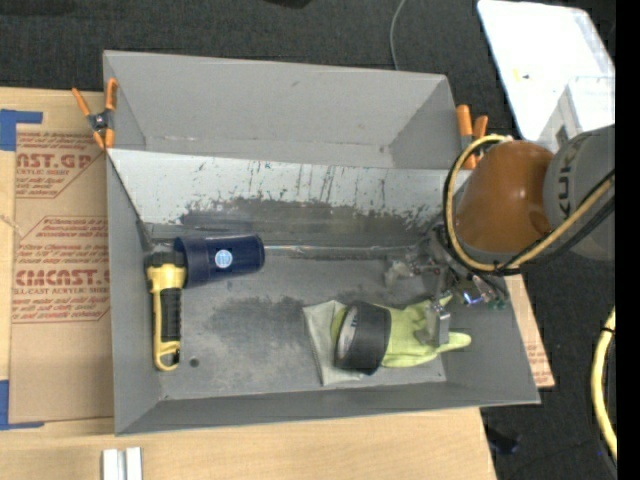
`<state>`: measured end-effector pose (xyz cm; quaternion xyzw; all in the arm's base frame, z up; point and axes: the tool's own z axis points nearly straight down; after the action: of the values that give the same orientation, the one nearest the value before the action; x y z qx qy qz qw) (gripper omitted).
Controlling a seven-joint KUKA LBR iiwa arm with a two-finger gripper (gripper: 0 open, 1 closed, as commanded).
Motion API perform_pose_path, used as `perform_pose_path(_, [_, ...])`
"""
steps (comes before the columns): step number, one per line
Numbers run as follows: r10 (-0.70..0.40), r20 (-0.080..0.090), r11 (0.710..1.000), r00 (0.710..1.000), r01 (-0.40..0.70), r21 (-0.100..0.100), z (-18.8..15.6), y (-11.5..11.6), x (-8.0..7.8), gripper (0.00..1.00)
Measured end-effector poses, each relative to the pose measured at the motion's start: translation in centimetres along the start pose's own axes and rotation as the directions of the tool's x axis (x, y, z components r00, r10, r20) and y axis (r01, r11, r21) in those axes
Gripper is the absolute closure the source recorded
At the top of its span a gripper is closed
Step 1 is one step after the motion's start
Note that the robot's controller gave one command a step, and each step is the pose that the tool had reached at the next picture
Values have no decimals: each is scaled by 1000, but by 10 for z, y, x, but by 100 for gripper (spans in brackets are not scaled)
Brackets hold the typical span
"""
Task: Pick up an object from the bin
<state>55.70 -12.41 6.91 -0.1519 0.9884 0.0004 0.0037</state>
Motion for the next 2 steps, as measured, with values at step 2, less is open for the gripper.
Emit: perform_pose_path(2, [322, -3, 947, 947, -322, 0, 1, -13, -1, 100])
